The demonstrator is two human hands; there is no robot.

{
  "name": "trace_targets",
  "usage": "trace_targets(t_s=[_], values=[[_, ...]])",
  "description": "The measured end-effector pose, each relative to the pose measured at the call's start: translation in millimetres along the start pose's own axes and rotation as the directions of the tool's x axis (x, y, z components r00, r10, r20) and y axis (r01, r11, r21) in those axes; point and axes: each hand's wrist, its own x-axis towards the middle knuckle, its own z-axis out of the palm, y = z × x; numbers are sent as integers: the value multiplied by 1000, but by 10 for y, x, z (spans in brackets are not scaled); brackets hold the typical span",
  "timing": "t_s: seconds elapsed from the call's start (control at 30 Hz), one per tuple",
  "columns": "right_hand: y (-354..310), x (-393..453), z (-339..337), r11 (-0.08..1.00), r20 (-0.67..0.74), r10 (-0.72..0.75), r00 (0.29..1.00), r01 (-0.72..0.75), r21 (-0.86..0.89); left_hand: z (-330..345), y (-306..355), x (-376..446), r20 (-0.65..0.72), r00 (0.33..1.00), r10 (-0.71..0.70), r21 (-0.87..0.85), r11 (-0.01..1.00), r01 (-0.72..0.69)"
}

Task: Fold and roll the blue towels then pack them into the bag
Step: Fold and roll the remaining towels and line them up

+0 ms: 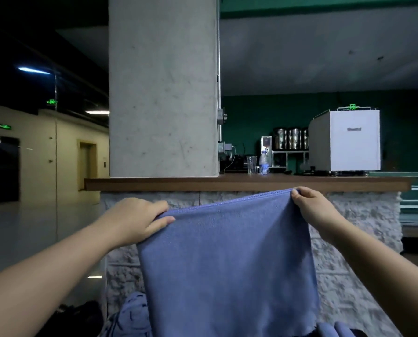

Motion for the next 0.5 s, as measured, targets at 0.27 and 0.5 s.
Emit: trace_targets(t_s=[0.27, 0.5], values=[[-21, -57, 85, 985, -54, -99, 994, 90, -150, -121, -93, 108, -43, 990, -132, 50, 990, 134], [-147, -13, 270, 993, -114, -114, 987, 113, -23, -142, -176, 274, 11, 947, -321, 120, 941, 318]])
